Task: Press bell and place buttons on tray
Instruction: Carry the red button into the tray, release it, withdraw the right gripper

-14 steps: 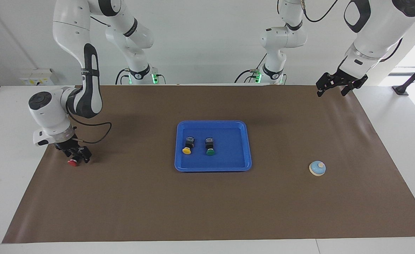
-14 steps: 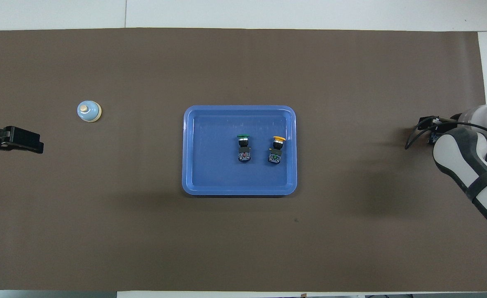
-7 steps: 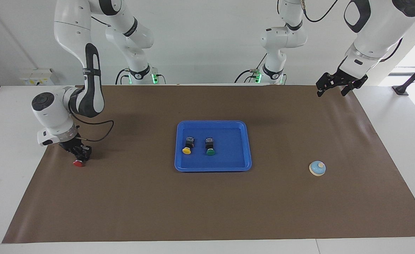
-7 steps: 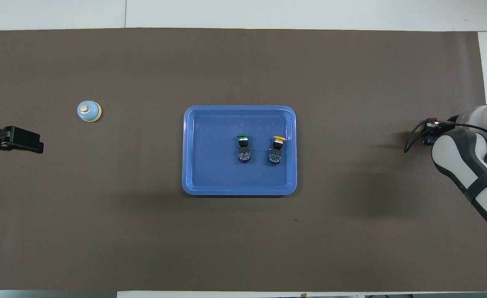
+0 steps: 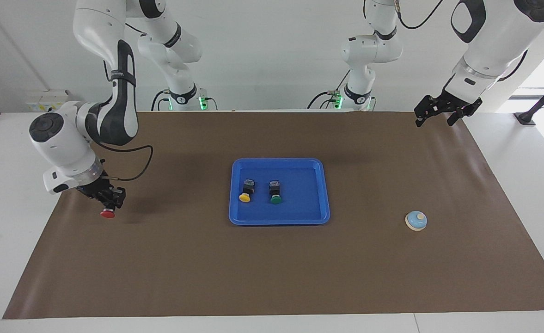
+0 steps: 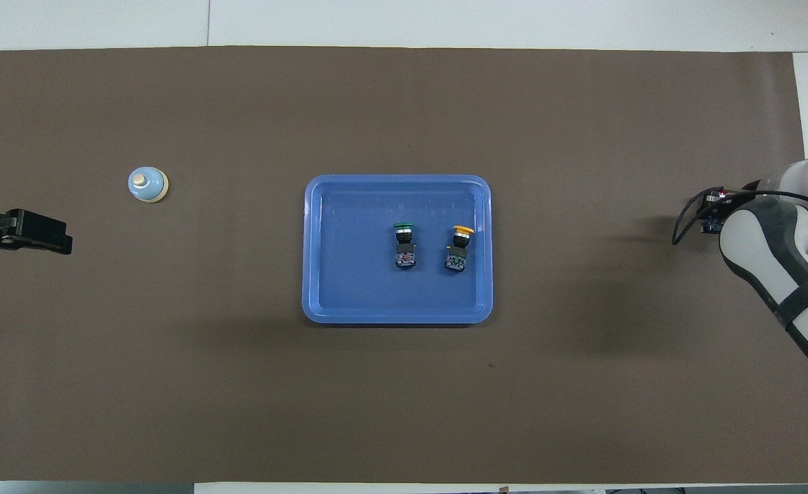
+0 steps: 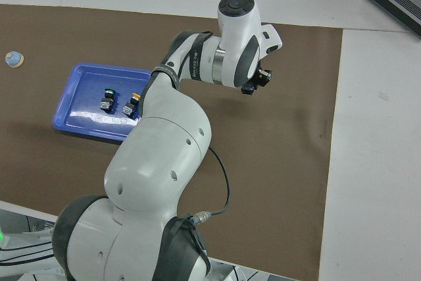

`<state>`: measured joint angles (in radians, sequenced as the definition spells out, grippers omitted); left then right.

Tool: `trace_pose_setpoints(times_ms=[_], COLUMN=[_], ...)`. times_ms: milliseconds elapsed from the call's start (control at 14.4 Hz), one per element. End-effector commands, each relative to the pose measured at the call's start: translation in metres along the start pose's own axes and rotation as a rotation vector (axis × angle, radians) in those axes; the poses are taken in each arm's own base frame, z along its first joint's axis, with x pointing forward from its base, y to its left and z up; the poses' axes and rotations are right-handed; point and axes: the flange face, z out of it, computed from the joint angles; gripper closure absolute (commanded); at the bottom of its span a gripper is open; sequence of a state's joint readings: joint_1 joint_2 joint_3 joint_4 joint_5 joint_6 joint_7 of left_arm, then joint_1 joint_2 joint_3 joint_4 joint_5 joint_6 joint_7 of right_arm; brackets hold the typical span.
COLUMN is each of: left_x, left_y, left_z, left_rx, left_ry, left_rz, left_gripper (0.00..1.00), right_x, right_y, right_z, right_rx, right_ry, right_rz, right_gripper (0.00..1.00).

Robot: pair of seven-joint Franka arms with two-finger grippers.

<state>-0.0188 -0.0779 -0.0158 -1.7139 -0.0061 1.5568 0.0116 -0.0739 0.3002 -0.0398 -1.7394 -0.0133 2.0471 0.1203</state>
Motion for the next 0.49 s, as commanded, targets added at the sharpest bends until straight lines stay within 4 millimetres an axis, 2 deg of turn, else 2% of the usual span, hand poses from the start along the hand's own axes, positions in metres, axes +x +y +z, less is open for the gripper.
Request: trace_pose_setpoints(times_ms=[0, 69, 139, 278, 347, 417], left_x=[-0.004, -0.004, -0.004, -0.004, -0.004, -0.004], left_y=[-0.001, -0.001, -0.001, -0.001, -0.001, -0.001], left_z=[-0.005, -0.005, -0.005, -0.005, -0.005, -0.005], left_rx=[-0.008, -0.008, -0.008, -0.008, -0.008, -0.008], left_ry=[0.000, 0.000, 0.000, 0.000, 0.000, 0.000], left_rz=[-0.011, -0.011, -0.011, -0.011, -0.011, -0.011], left_gripper=[0.00, 0.00, 0.00, 0.00, 0.00, 0.00], right_x=[0.004, -0.003, -0.010, -0.041, -0.058, -0.070], right_y=[-0.082, -0.129, -0.167, -0.247, -0.282, -0.309], right_z=[-0.038, -0.049, -0.055, -0.062, -0.069, -0.071], right_rx=[0.015, 0.050, 0.071, 0.059, 0.063, 0.061], right_ry=[-0.031, -0.040, -0.044, -0.023, -0.011, -0.013], right_rz=[0.043, 0.072, 0.081, 0.069, 0.049, 0.042], right_gripper=[1.00, 1.00, 1.00, 1.00, 1.00, 1.00])
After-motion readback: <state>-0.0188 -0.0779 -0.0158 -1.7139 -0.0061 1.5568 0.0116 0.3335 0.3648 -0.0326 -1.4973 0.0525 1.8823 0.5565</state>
